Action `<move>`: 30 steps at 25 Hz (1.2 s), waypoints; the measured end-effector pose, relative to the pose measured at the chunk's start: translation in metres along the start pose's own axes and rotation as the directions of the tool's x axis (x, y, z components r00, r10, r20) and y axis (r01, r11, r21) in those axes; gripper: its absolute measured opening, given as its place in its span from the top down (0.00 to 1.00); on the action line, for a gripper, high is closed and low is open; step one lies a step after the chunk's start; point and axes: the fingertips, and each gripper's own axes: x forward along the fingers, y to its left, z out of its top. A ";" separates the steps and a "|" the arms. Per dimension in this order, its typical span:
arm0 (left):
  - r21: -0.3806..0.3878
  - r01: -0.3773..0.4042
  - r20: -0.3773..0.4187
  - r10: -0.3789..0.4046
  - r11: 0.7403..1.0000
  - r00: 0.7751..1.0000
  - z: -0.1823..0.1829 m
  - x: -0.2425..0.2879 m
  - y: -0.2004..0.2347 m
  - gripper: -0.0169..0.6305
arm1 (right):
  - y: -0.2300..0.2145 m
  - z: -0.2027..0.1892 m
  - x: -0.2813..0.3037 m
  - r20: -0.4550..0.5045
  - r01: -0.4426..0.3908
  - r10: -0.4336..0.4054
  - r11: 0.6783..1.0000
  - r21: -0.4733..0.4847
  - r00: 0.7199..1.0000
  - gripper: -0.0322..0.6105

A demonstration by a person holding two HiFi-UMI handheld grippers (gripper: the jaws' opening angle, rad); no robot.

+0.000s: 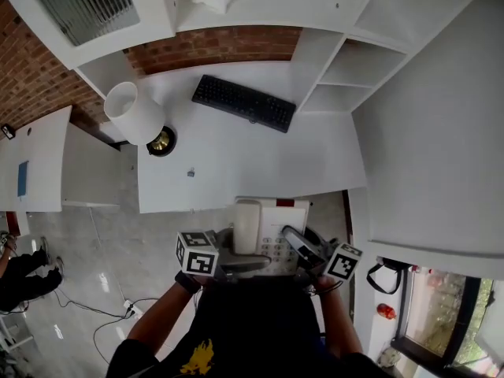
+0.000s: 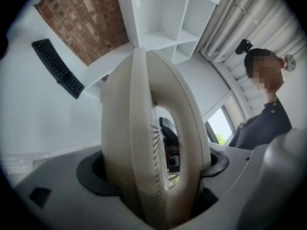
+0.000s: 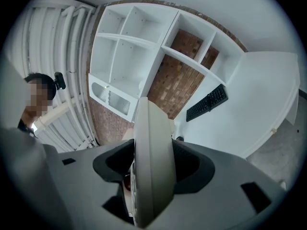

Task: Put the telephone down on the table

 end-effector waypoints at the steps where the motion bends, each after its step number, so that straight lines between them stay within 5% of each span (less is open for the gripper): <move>1: -0.009 -0.002 0.010 0.002 1.000 1.000 0.007 0.002 0.007 0.25 | -0.005 0.007 0.006 -0.011 -0.001 0.001 1.000 -0.001 1.000 0.59; 5: -0.055 -0.018 0.050 0.021 0.998 0.999 0.031 0.023 0.035 0.25 | -0.035 0.034 0.020 -0.054 0.010 -0.009 1.000 0.014 0.999 0.59; 18: 0.000 -0.139 0.112 0.138 0.990 0.984 0.107 0.058 0.098 0.25 | -0.091 0.112 0.070 -0.116 -0.115 0.117 0.993 0.020 0.986 0.59; 30: -0.063 -0.173 0.115 0.179 0.983 0.977 0.095 0.042 0.209 0.25 | -0.182 0.087 0.133 -0.152 -0.113 0.125 0.990 0.086 0.980 0.59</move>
